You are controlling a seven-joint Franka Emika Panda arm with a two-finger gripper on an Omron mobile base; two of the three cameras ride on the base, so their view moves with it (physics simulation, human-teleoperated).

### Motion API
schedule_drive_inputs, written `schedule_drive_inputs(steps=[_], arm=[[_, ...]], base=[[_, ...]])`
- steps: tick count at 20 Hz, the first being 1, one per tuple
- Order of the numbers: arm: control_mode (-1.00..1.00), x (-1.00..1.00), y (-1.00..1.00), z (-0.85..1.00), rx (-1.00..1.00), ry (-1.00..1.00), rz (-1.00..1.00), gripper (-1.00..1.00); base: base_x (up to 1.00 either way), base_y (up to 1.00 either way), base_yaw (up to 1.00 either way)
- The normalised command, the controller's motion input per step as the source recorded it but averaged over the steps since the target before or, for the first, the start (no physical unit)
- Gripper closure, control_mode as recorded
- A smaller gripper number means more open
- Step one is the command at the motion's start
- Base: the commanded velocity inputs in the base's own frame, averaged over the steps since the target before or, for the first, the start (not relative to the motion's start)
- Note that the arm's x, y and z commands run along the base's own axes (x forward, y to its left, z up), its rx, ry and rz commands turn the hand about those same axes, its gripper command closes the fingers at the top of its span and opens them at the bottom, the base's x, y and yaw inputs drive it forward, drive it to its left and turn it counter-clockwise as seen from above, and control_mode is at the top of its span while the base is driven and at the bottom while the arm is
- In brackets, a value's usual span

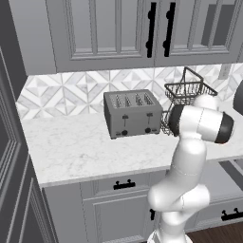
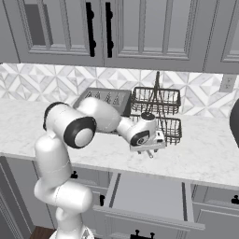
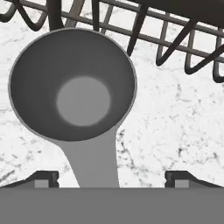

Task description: Pick the measuring cup from the drawer and place it on the counter.

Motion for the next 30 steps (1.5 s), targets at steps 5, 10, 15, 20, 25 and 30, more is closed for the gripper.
schedule_drive_inputs(steps=[5,10,15,20,25,30], arm=[[-1.00,-0.31,0.02,0.93,0.00,-0.06,-0.03,-1.00],[-1.00,-0.58,0.76,0.78,-0.06,-0.01,-0.06,-1.00],[-1.00,-0.34,0.92,0.72,-0.01,-0.01,-0.12,-1.00],[-1.00,-0.46,0.96,0.67,0.00,-0.02,-0.16,-1.00],[-1.00,-0.60,0.71,0.79,0.00,-0.01,-0.18,-1.00],[-1.00,-0.93,0.57,0.54,0.00,-0.10,-0.07,-1.00]], base=[[0.00,0.00,0.00],[0.00,0.00,0.00],[0.00,0.00,0.00],[0.00,0.00,0.00],[0.00,0.00,0.00],[0.00,0.00,0.00]])
